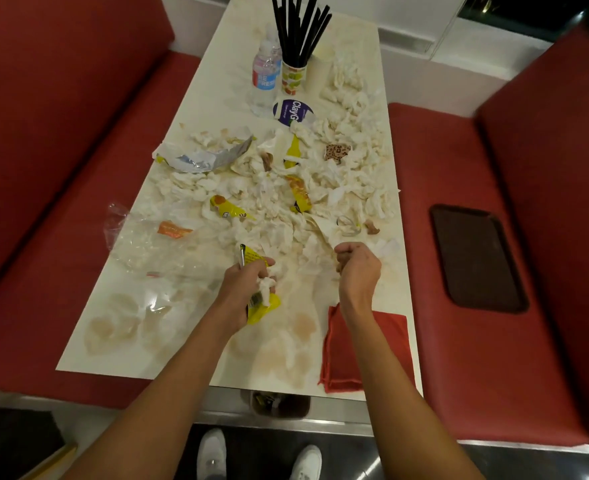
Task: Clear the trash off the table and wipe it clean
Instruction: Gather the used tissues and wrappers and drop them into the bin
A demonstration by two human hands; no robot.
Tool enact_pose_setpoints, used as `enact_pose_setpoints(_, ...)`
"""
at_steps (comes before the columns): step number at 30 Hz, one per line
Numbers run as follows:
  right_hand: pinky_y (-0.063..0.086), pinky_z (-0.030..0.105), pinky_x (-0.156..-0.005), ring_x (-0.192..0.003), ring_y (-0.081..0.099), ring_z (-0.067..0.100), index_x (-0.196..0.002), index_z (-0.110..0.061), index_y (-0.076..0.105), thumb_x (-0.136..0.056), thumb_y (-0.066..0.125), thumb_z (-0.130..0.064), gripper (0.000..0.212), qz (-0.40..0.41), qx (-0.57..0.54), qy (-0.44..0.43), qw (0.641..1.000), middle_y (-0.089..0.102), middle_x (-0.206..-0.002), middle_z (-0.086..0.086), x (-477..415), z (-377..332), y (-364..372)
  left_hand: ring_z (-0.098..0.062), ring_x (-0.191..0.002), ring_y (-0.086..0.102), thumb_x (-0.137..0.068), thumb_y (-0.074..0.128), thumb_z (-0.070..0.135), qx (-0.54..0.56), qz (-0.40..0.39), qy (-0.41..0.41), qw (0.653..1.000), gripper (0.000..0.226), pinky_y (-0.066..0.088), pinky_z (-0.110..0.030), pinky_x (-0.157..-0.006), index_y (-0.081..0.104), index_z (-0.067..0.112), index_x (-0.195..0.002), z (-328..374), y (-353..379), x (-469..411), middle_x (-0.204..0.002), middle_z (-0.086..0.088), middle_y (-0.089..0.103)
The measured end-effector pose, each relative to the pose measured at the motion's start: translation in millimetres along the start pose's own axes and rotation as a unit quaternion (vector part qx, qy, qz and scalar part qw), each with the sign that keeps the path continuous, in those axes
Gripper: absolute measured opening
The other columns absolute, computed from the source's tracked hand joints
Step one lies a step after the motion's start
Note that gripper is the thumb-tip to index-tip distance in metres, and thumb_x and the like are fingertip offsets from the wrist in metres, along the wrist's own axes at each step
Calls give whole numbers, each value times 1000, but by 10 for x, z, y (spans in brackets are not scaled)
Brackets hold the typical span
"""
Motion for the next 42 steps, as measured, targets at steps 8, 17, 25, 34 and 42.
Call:
enact_pose_setpoints(8,48,43,-90,-102,54,34,-113,-5,69,-100,58,-22,24,-161,397,-259,866,58,-108,17,-162,166,143,-24,-56,60,-89,69,9,0,4,8,1000,13,50,-30,-56,71,3,-101,22,-36,-41,-82,-13,66)
enact_pose_setpoints(17,46,42,-94,-108,47,31,-111,-4,62,-97,72,-26,28,-183,444,-265,836,51,-114,14,-77,349,164,-25,-67,65,-97,59,1,-21,-21,44,999,21,54,-32,-61,78,11,-97,12,-120,-21,-87,-11,69)
enact_pose_setpoints(25,38,30,-78,-99,55,27,-106,-11,54,-103,55,-6,7,-202,290,-221,909,56,-107,6,62,220,104,-37,-97,76,-95,65,5,-21,10,82,996,11,59,-45,-73,73,11,-93,80,-168,32,-90,-17,74)
enact_pose_setpoints(34,46,31,-82,-97,62,27,-129,-14,64,-94,43,0,43,-156,269,-243,919,63,-114,7,-27,-36,255,-29,-62,60,-98,64,5,-4,5,81,997,7,62,-48,-69,66,10,-94,127,-181,107,-76,-10,54)
enact_pose_setpoints(42,48,49,-104,-126,41,36,-150,-24,52,-92,73,-35,62,-202,501,-229,810,41,-135,16,-183,23,570,-30,-75,62,-86,74,1,-55,-6,69,996,28,56,-39,-62,65,19,-105,96,-279,113,-95,-11,63)
Point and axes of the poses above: each hand's wrist, its own x-axis away from the middle knuckle, its own y-axis out of the palm, z = x × y, the point moved 2 cm from there along -x, towards the middle knuckle
